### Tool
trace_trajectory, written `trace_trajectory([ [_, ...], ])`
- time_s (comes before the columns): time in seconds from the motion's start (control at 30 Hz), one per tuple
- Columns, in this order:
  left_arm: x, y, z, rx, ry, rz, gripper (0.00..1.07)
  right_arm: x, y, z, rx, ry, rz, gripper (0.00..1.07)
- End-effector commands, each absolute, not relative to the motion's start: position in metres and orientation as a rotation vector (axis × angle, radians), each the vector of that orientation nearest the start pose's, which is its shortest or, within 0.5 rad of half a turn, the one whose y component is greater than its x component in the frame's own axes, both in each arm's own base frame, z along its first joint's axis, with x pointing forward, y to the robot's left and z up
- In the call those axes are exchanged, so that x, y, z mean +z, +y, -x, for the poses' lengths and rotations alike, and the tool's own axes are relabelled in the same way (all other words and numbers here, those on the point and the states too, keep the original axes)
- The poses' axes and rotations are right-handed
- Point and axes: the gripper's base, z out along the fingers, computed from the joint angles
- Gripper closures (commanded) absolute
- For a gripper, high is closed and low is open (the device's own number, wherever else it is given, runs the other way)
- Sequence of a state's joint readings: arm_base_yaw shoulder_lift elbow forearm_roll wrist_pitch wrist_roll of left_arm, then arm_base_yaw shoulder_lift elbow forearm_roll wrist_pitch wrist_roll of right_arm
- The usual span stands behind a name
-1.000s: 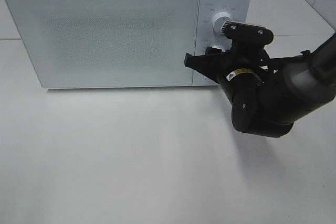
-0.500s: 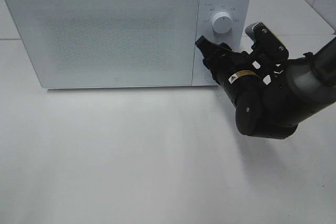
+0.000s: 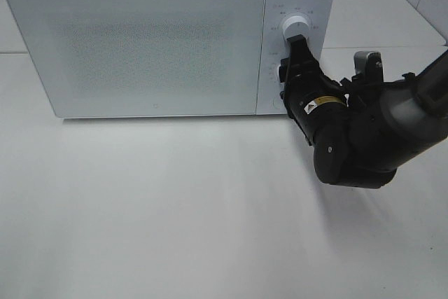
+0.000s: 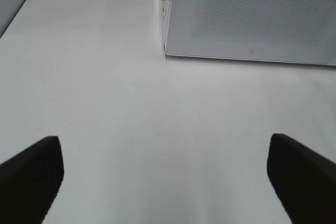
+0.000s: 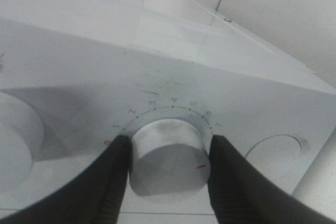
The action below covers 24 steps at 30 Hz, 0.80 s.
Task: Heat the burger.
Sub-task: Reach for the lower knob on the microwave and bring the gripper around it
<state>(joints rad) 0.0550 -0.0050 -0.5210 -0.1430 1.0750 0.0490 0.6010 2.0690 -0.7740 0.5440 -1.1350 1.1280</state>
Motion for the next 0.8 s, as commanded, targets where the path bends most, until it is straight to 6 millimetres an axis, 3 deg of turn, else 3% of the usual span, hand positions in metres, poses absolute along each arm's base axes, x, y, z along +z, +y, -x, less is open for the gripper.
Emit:
trace_trajectory([
  [0.03, 0.2815, -0.0120, 0.0109, -0.101, 2.008, 0.000, 0.09, 0.1459, 0.1821, -0.3247, 1.304, 1.314, -0.925, 1.07],
  [0.3, 0.2815, -0.0120, 0.0109, -0.101, 2.008, 0.000, 0.09, 0.1471, 0.1818, -0.3247, 1.437, 1.245, -1.047, 1.07],
  [0.8, 0.2815, -0.0120, 0.0109, -0.101, 2.008, 0.000, 0.09, 0.1469, 0.1806, -0.3249, 1.422, 1.240, -1.052, 1.06],
])
